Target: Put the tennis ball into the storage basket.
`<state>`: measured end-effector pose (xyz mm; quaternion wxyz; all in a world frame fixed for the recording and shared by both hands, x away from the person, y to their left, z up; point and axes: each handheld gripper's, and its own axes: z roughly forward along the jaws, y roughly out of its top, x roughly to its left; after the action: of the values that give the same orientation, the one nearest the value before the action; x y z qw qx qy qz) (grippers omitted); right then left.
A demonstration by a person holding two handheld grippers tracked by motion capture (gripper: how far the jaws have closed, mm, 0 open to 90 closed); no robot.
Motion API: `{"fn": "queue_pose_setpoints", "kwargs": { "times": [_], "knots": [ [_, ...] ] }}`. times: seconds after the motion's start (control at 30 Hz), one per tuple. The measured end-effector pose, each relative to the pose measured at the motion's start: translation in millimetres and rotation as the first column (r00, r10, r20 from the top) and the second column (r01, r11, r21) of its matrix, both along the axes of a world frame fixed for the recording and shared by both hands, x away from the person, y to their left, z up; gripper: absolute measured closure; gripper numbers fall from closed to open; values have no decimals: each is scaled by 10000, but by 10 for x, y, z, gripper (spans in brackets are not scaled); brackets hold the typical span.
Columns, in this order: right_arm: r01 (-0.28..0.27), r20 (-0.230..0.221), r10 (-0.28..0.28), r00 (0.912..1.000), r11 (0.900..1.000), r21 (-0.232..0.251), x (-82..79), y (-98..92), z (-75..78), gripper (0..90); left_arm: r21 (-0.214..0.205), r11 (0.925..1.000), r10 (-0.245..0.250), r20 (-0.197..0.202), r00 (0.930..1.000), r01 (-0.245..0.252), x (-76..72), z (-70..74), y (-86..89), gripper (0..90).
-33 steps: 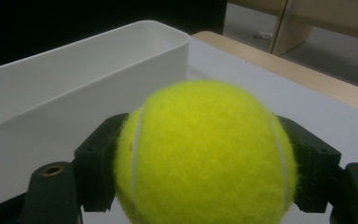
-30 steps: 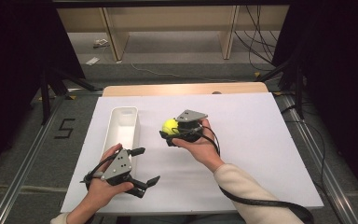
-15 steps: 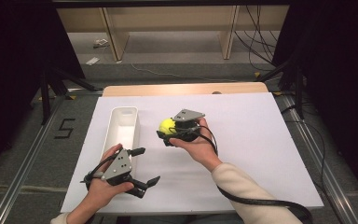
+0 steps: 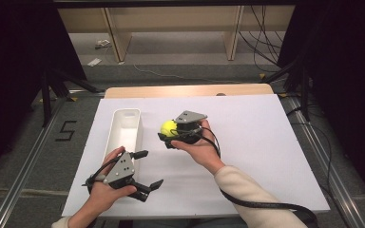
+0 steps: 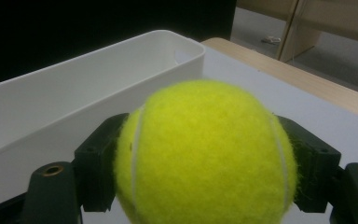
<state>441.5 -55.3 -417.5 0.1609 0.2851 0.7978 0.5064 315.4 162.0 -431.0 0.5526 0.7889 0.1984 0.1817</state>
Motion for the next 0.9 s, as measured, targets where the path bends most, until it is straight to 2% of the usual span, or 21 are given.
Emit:
{"fn": "queue_pose_setpoints", "kwargs": {
  "times": [0.23,0.9],
  "knots": [
    [-14,-94,14,10000,10000,1,5,26,2,259,11,10000,-18,1,10000,18,-3,0,-2,0],
    [-122,12,122,9999,9999,48,-7,94,18,259,42,10000,-35,-12,10000,35,-5,0,-5,0]
  ]
}}
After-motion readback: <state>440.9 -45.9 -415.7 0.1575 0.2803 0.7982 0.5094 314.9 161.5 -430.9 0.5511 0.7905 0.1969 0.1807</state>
